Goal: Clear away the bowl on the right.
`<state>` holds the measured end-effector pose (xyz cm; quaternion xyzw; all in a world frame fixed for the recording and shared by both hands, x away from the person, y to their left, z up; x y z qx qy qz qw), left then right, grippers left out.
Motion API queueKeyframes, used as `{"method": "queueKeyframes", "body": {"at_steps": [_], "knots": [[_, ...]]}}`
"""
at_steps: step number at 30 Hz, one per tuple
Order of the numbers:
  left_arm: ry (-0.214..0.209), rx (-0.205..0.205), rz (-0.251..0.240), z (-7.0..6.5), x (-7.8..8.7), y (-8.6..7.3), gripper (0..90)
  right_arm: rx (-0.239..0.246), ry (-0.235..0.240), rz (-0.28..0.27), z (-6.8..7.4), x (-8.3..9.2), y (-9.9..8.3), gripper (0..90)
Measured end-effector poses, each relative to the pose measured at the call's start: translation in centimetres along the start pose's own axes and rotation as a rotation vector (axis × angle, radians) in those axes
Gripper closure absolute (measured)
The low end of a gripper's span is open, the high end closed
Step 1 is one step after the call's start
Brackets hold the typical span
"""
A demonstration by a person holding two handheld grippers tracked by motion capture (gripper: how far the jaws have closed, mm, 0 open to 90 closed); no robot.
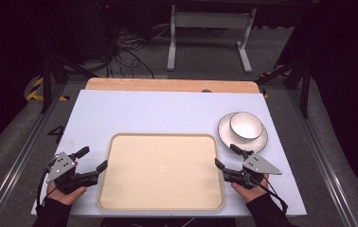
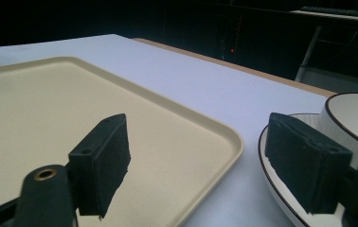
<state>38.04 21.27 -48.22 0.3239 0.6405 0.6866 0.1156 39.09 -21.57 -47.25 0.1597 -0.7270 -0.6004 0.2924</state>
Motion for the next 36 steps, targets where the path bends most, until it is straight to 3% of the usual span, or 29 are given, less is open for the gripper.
{"method": "queueKeyframes", "body": {"at_steps": [17, 25, 36], "knots": [[-0.003, 0.004, 0.001, 0.0, 0.0, 0.0, 15.2, -0.013, 0.002, 0.004, -0.1, 0.0, 0.1, 23.7], [0.000, 0.011, -0.003, 0.1, 0.0, 0.1, 15.2, -0.012, -0.009, -0.035, -0.6, 0.2, 1.8, 22.8], [0.002, 0.011, -0.006, 0.1, 0.1, 0.1, 15.1, 0.017, 0.005, -0.076, 0.3, 1.1, 4.9, 22.3]]}}
Point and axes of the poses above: each handheld gripper's, and its own axes: x roughly backward along the jaws, y roughly out of its top, z roughly to its left, the point moved 9 cm from there along -x, roughly forward along the jaws
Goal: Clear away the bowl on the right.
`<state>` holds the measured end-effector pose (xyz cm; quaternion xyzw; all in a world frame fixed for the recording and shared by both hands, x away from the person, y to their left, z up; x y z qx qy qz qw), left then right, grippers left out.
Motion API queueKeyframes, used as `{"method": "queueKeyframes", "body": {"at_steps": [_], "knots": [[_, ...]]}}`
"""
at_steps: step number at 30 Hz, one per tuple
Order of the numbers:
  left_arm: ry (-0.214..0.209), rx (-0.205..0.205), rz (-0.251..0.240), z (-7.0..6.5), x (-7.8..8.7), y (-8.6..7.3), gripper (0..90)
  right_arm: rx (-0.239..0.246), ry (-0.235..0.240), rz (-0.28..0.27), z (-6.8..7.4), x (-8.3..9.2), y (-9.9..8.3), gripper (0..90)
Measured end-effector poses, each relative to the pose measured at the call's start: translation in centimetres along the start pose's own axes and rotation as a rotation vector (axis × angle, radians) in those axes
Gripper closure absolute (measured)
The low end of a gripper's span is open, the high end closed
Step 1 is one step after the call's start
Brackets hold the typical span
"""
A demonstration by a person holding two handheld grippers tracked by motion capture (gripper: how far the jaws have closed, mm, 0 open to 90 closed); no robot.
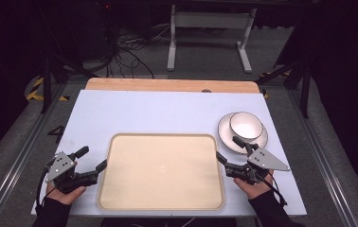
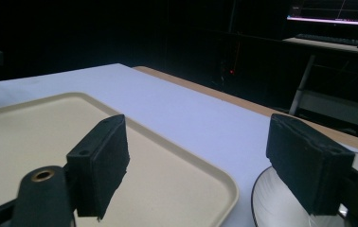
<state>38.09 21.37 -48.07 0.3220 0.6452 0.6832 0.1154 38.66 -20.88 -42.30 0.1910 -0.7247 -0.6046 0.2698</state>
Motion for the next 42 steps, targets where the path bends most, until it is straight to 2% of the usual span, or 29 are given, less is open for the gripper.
{"method": "queueKeyframes", "body": {"at_steps": [5, 7, 13, 17, 20, 21, 23, 27, 29, 35, 42], "knots": [[0.000, -0.001, 0.000, 0.0, 0.0, 0.0, 15.2, 0.010, 0.001, -0.007, 0.3, 0.2, 1.4, 21.6], [-0.003, -0.003, -0.001, 0.0, 0.0, 0.0, 15.2, -0.013, -0.003, 0.003, 0.2, 0.3, 1.7, 20.9], [-0.003, -0.005, -0.001, 0.0, 0.0, 0.1, 15.2, 0.007, -0.057, 0.001, -0.7, 0.5, 2.5, 20.9], [-0.003, -0.004, -0.001, 0.0, 0.0, 0.1, 15.2, 0.006, -0.133, 0.012, -2.1, 0.9, 2.7, 20.4], [-0.003, -0.004, -0.001, 0.0, 0.1, 0.1, 15.1, -0.019, -0.185, 0.017, -3.3, 1.3, 2.8, 18.7], [-0.003, -0.004, -0.002, 0.0, 0.1, 0.1, 15.1, -0.019, -0.220, 0.023, -4.1, 1.6, 2.8, 18.4], [-0.002, -0.003, -0.001, 0.0, 0.0, 0.1, 15.1, -0.019, -0.235, 0.026, -4.4, 1.7, 2.7, 17.9], [-0.001, -0.004, 0.000, 0.0, 0.0, 0.1, 15.1, -0.035, -0.319, 0.025, -6.0, 2.4, 2.8, 15.5], [-0.001, -0.003, 0.000, 0.0, 0.0, 0.1, 15.1, -0.040, -0.382, 0.015, -7.0, 3.1, 3.1, 13.2], [0.000, -0.003, 0.000, 0.0, 0.0, 0.1, 15.1, -0.059, -0.436, 0.017, -8.2, 3.9, 3.0, 13.0], [0.000, -0.004, 0.001, 0.0, 0.0, 0.1, 15.1, -0.065, -0.478, 0.024, -9.1, 4.5, 3.1, 13.1]]}}
Point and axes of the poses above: each handheld gripper's, and its own axes: x roughly backward along the jaws, y roughly out of its top, z roughly to its left, the point moved 9 cm from there along -x, roughly forward along the jaws
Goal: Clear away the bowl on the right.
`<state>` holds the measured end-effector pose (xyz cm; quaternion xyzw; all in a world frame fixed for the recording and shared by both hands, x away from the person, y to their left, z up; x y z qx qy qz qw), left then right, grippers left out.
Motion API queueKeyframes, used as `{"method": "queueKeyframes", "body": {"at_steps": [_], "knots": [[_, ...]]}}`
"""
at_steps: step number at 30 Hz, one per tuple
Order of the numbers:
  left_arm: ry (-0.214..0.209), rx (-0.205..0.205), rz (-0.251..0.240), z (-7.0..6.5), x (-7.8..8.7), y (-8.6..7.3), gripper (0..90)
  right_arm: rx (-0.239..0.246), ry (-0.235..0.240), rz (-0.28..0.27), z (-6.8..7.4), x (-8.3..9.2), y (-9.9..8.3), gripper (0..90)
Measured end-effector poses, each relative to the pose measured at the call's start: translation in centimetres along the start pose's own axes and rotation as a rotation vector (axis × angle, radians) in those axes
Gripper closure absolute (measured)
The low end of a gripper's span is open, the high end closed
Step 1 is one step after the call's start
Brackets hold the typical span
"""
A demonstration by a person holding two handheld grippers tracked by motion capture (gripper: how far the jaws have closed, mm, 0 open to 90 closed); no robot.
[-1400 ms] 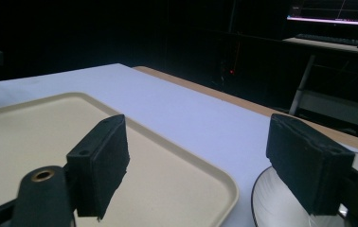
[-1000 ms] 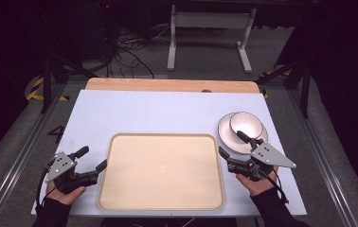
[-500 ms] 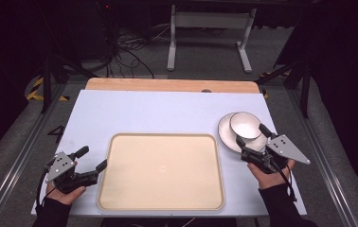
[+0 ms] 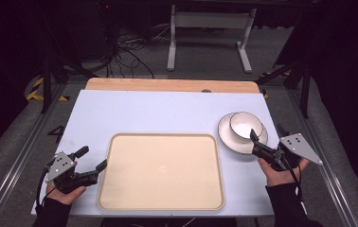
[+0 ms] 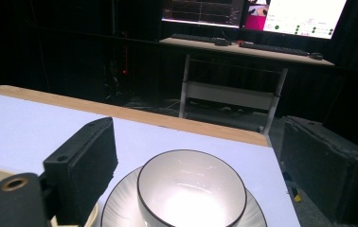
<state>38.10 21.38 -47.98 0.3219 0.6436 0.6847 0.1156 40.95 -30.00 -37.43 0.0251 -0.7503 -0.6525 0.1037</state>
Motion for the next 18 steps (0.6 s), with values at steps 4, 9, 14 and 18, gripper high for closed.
{"method": "queueKeyframes", "body": {"at_steps": [4, 9, 14, 18], "knots": [[0.002, 0.004, 0.002, 0.0, 0.0, 0.0, 15.1, -0.004, -0.035, 0.036, -0.6, -0.1, -0.1, 13.3], [0.001, 0.002, 0.001, 0.0, 0.0, 0.0, 15.2, -0.022, -0.044, 0.054, -1.0, -0.4, 0.5, 13.7], [0.002, 0.004, 0.002, 0.0, 0.0, 0.0, 15.1, -0.020, -0.050, 0.066, -1.4, -0.8, 1.6, 13.8], [0.003, 0.001, 0.003, 0.0, 0.0, 0.0, 15.2, -0.026, -0.052, 0.085, -1.8, -1.2, 2.5, 13.8]]}}
Point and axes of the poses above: each handheld gripper's, and its own axes: x roughly backward along the jaws, y roughly out of its top, z roughly to its left, the point moved 9 cm from there along -x, roughly forward along the jaws
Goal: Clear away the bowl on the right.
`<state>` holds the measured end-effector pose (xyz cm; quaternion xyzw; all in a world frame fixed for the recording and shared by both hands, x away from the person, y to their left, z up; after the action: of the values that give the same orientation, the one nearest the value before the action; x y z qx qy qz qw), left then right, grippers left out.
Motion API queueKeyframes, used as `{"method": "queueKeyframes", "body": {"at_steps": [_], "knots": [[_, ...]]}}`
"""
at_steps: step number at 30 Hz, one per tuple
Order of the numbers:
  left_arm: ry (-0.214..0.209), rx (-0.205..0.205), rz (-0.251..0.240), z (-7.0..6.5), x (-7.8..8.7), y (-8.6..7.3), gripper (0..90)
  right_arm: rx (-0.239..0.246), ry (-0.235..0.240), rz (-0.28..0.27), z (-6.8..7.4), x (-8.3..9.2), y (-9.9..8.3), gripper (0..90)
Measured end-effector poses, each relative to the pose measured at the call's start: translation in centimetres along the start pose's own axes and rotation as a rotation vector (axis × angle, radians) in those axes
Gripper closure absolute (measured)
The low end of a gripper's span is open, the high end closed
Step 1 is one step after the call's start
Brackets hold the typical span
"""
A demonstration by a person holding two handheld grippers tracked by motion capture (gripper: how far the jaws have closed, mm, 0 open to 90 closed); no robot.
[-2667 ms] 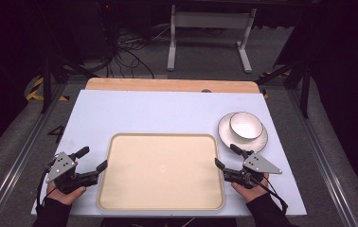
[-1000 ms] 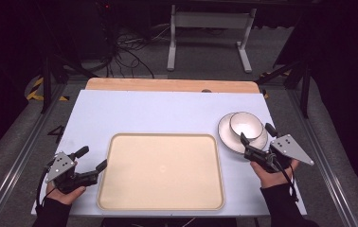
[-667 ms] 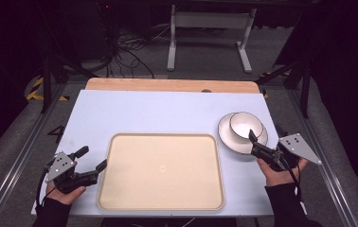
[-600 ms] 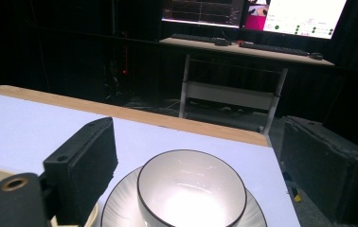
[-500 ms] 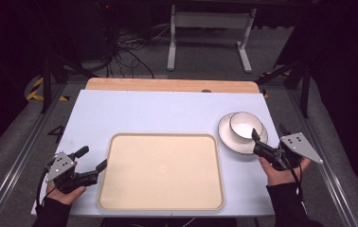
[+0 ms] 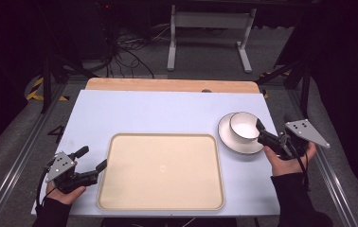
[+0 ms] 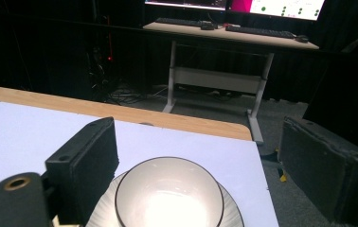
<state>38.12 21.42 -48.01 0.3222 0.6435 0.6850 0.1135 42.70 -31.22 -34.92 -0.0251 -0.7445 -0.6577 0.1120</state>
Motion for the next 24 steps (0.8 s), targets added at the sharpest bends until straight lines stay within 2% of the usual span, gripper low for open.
{"method": "queueKeyframes", "body": {"at_steps": [5, 10, 12, 19, 21, 22, 24], "knots": [[0.001, 0.001, 0.002, 0.0, 0.0, 0.0, 15.2, -0.008, 0.005, 0.047, -0.5, -0.6, 0.8, 13.8], [0.001, -0.002, 0.005, 0.0, 0.0, 0.0, 15.0, -0.027, 0.011, 0.136, -1.1, -1.4, 1.0, 15.8], [0.000, -0.001, 0.006, 0.0, -0.1, -0.1, 15.1, -0.028, 0.012, 0.149, -1.2, -1.5, 1.0, 16.6], [0.002, 0.000, 0.006, 0.0, -0.1, -0.1, 15.1, -0.050, 0.020, 0.280, -2.0, -2.9, 1.0, 17.8], [0.005, 0.001, 0.006, 0.0, 0.0, 0.0, 15.0, -0.050, 0.039, 0.329, -2.1, -3.3, 0.9, 17.4], [0.006, 0.003, 0.007, 0.1, 0.0, -0.1, 15.1, -0.053, 0.039, 0.374, -2.3, -3.7, 0.8, 17.8], [0.004, 0.000, 0.009, 0.1, -0.1, -0.1, 15.1, -0.054, 0.040, 0.393, -2.4, -3.9, 0.8, 18.0]]}}
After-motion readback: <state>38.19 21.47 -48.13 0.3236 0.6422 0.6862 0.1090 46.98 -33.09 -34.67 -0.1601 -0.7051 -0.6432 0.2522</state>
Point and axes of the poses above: each handheld gripper's, and its own axes: x roughly backward along the jaws, y roughly out of its top, z roughly to its left, the point moved 9 cm from there along -x, roughly forward along the jaws
